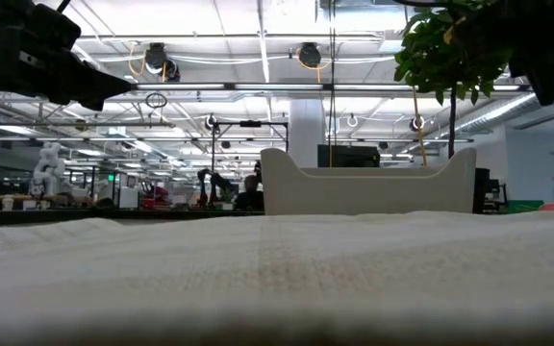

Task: Pick and placing Produce into tupperware
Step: Put the orange carrot into the gray bin

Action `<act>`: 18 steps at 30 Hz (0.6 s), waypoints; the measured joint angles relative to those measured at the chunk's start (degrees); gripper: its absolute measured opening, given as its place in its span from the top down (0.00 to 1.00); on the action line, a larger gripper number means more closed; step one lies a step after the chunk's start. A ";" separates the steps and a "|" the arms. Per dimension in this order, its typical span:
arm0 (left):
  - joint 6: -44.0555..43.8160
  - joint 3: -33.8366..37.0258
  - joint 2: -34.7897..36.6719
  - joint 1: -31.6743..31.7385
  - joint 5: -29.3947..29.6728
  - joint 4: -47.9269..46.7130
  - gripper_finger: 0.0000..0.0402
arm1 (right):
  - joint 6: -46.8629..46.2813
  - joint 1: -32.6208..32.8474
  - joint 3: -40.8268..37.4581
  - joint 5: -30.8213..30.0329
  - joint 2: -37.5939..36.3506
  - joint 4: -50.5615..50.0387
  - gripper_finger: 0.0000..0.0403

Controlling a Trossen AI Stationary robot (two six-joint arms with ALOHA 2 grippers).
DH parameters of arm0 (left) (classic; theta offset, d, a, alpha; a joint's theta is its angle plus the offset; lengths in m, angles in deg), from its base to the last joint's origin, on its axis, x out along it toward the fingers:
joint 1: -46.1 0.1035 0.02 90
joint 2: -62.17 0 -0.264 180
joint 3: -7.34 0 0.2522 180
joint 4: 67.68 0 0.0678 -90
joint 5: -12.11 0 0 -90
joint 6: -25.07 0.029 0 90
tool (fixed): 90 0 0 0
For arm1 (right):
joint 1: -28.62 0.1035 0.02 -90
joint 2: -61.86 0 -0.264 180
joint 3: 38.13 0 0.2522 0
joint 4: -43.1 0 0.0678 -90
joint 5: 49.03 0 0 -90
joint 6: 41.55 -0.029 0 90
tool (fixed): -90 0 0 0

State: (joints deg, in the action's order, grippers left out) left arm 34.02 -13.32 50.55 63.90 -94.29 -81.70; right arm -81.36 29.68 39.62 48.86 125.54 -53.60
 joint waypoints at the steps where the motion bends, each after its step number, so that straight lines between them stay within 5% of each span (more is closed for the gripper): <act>1: 0.00 0.00 0.02 0.02 0.00 0.00 0.94 | 0.07 0.00 0.00 -0.23 0.00 -0.02 0.61; 9: 0.00 0.00 0.00 0.01 0.00 0.02 0.94 | 1.31 0.00 -0.02 -0.31 0.00 -0.02 0.46; 18: 0.00 0.00 0.00 0.00 0.00 0.02 0.94 | 1.86 0.00 -2.32 -0.31 -0.02 4.21 0.43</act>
State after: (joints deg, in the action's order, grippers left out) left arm 34.02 -13.32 50.55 63.90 -94.29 -81.67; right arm -79.49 29.68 37.30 48.54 125.52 -49.39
